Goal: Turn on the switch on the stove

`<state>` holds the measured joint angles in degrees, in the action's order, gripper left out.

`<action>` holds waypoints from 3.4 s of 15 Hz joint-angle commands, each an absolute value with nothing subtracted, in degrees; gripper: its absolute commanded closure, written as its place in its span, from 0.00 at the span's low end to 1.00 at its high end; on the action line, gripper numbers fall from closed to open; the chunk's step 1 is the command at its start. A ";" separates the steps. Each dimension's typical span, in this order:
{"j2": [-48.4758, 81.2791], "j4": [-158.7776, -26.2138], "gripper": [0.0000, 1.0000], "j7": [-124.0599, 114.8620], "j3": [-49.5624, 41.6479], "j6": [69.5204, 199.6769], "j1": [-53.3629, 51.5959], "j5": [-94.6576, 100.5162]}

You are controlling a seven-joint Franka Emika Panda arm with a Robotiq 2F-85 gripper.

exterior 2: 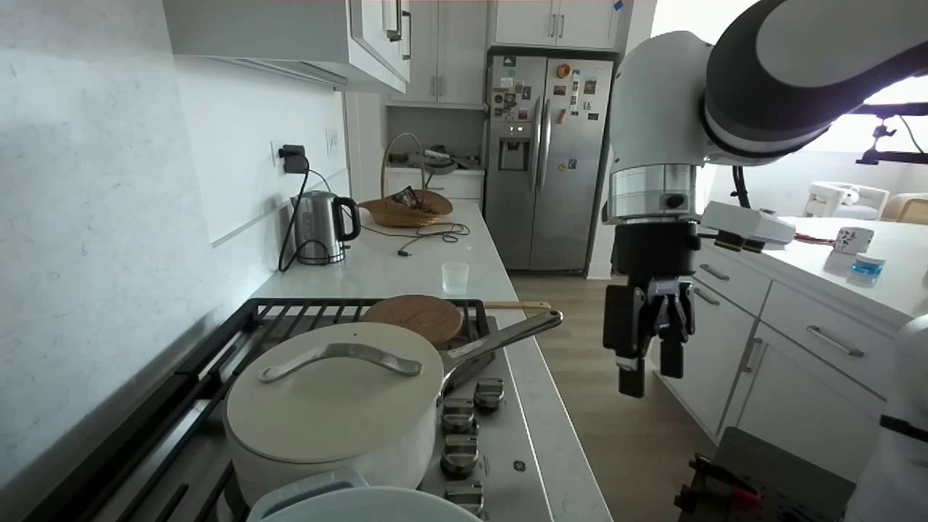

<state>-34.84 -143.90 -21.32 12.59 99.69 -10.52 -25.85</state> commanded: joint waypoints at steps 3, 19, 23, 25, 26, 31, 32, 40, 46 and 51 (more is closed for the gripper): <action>-27.78 -137.25 0.00 -13.32 14.62 91.22 -13.67 -23.64; -7.15 -121.74 0.00 9.24 19.41 90.30 -19.43 -9.20; -4.16 -120.72 0.00 11.45 20.55 95.46 -20.80 -9.36; -3.32 -120.71 0.00 11.69 21.13 97.80 -21.27 -9.49; -2.99 -120.80 0.00 11.81 21.35 98.95 -21.56 -9.44; -4.08 -123.41 0.00 11.11 23.20 106.28 -23.45 -8.70; -4.59 -124.11 0.00 10.99 23.62 107.94 -23.90 -8.53; -7.47 -130.06 0.00 8.98 25.73 117.69 -25.92 -3.67; -10.39 -135.88 0.00 5.43 25.60 128.42 -25.95 -3.14; -11.44 -137.76 0.00 2.76 25.38 130.29 -25.59 -1.26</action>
<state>-9.29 -135.57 5.11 25.42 128.51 -25.94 -2.89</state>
